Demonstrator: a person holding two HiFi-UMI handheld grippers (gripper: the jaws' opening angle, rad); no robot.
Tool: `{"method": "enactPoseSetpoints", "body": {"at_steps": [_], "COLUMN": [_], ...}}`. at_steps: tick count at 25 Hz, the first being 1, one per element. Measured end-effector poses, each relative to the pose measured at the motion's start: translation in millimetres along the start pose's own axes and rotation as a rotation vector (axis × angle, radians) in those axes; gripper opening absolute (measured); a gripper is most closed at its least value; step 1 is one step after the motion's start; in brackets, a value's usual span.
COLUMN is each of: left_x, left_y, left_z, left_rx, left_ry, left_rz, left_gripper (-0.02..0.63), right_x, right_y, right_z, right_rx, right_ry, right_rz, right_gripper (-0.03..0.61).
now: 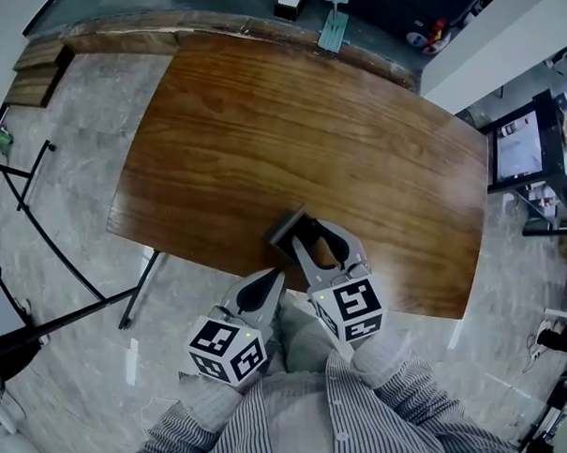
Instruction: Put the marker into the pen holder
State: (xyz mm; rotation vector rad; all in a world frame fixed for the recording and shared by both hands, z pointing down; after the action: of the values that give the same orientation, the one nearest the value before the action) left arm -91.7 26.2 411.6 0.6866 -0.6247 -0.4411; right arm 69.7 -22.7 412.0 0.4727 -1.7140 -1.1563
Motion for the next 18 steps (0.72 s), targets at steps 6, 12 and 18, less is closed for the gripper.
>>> {"method": "enactPoseSetpoints", "body": {"at_steps": [6,12,18], "left_x": [-3.9,-2.7,-2.3], "left_y": [-0.3,0.2,-0.2], "left_z": [0.5,2.3,2.6], "left_rx": [-0.013,-0.022,-0.015], "left_ry": [-0.001,0.005,0.008], "left_rz": [-0.014,-0.016,-0.019], "left_gripper": [0.008,0.008,0.008], "right_x": [3.0,2.6,-5.0], "right_y": [-0.5,0.4,0.2], "right_z": [-0.9,-3.6,1.1], "right_rx": [-0.014,-0.016,0.009], "right_ry": [0.019,0.032,-0.013], "right_rz": [0.005,0.007,-0.006], "right_gripper": [0.144,0.156,0.156]}}
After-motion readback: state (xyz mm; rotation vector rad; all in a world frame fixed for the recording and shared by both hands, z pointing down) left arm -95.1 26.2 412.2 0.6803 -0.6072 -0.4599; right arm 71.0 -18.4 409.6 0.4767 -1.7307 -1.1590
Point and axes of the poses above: the fingertips, and each gripper's own axes: x forward along the fingers, z to its left, y out of its underside, the point moved 10 cm from there along -x, backward along the fingers, and after that the axes turned 3 degrees about y, right-handed, at the moved point
